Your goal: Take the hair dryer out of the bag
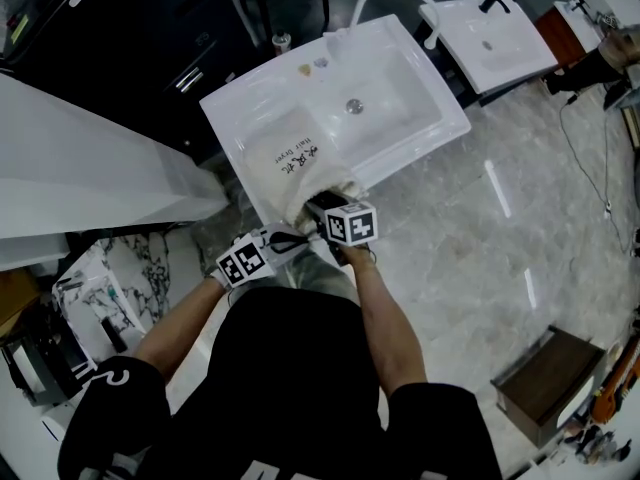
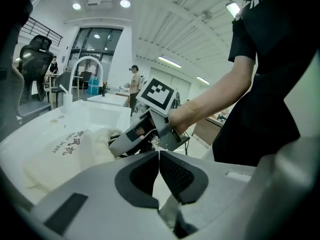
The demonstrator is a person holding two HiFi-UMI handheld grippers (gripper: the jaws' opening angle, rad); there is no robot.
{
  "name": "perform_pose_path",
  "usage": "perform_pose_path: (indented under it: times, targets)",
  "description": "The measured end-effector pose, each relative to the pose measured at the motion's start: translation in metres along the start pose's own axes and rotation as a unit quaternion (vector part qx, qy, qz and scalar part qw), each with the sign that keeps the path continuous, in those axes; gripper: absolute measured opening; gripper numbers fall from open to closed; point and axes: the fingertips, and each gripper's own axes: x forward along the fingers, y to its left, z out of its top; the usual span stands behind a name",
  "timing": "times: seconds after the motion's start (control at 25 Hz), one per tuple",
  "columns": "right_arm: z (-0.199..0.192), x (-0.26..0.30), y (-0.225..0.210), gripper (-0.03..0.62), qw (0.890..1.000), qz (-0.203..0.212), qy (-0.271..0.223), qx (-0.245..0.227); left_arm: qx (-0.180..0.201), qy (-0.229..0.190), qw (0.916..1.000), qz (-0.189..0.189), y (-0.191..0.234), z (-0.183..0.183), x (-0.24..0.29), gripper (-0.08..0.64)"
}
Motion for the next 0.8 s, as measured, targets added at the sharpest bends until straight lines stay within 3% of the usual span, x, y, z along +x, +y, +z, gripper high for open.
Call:
perform_pose_path:
  times: [0.48,0.56,0.8]
  targets:
    - [-0.004,0.009,-0.002,0.196,1.000,-0.004,0.003,0.007,-0.009,-0.012,0.9995,-0.027,-0.011,0.003,-0.015,0.005]
    - [-0.002,0.008,-0.002,0.195,1.000,0.000,0.002,0.011,-0.008,0.005,0.9999,-0.007,-0.003,-0.008,-0.017,0.006]
    - [0.000,-0.010,0.000,0.192,1.000,0.012,0.007,-0.001,-0.019,0.044,0.9931,0.107,0.039,-0.039,-0.031,0.006]
